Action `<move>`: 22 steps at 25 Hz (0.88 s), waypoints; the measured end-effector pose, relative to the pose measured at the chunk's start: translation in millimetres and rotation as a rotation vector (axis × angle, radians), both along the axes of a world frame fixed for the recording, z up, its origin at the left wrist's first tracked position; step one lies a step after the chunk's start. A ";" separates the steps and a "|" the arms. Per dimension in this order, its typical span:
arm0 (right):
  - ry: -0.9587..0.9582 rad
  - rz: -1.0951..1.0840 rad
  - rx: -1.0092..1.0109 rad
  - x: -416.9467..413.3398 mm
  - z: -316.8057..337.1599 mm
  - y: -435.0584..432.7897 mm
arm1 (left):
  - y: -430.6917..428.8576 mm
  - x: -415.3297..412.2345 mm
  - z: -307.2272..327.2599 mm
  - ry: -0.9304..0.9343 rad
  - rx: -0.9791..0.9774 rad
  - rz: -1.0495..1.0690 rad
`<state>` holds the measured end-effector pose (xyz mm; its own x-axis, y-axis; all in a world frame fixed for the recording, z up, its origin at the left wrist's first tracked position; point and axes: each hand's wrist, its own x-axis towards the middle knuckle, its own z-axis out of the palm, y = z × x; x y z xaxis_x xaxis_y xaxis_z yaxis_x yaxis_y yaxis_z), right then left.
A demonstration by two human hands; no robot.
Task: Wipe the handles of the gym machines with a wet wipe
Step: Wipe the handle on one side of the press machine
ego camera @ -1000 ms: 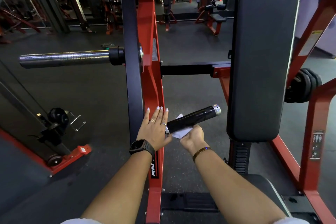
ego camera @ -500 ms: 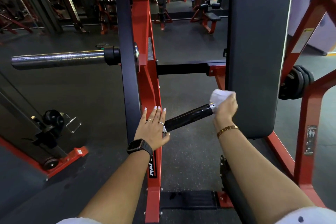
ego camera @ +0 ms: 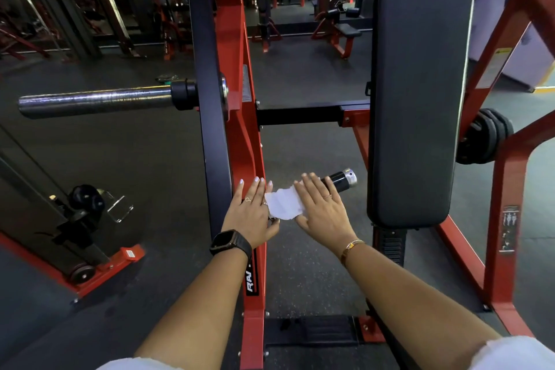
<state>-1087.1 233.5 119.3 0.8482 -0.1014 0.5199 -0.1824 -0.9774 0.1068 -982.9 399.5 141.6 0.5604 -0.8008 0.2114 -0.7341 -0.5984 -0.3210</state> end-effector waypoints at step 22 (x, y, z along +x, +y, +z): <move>-0.118 0.309 -0.025 -1.5 -12.0 32.7 | 0.8 -2.5 0.4 -0.013 0.003 0.005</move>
